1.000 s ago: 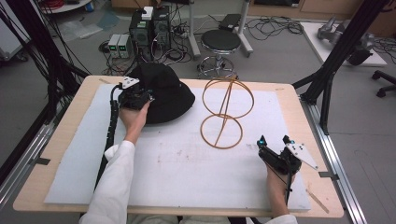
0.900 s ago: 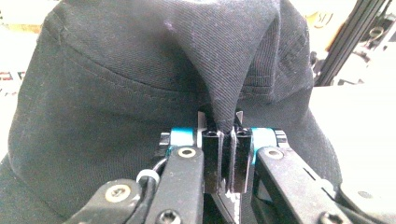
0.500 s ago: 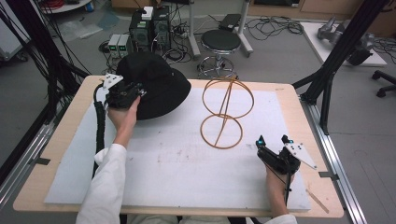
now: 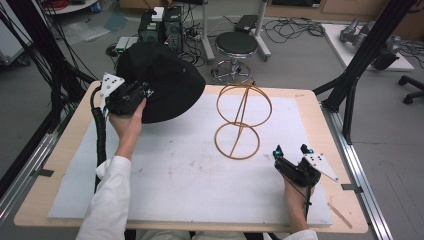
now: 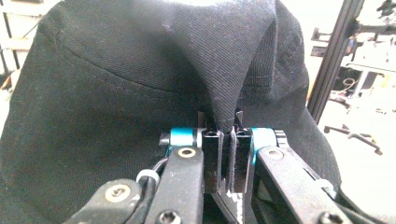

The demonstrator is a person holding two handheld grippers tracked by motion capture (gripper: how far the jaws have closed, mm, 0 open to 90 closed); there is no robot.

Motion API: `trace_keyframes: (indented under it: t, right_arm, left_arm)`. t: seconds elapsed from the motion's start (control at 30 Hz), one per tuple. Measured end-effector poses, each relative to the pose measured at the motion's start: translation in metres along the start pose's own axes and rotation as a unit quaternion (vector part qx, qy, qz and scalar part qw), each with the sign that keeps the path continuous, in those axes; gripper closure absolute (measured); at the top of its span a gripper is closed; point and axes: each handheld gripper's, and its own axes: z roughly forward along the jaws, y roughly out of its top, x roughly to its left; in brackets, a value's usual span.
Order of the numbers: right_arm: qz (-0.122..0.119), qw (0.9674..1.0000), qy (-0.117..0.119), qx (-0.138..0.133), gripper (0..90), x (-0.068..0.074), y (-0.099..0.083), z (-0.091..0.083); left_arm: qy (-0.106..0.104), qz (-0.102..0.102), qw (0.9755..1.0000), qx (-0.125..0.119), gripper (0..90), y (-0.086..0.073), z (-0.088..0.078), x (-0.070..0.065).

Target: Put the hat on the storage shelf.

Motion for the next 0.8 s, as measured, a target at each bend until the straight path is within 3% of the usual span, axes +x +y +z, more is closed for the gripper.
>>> trace_keyframes:
  t: [0.27,0.43,0.53,0.8]
  right_arm:
    - [0.002,1.0,0.001,-0.001,11.2,0.0,0.0,0.0]
    - [0.003,1.0,0.001,-0.003,11.1,0.0,0.0,0.0]
    - [0.003,1.0,0.001,-0.003,11.2,0.0,0.001,-0.001]
    - [0.002,1.0,0.003,-0.004,11.2,0.001,0.001,0.0]
  left_arm:
    - [-0.029,0.002,0.9988,-0.039,86.7,0.025,-0.013,-0.014]
    - [-0.043,0.019,0.9971,-0.059,86.7,0.042,-0.021,-0.027]
    - [-0.05,0.019,0.9965,-0.063,86.7,0.047,-0.022,-0.03]
    - [-0.092,0.012,0.9926,-0.078,86.5,0.06,-0.021,-0.046]
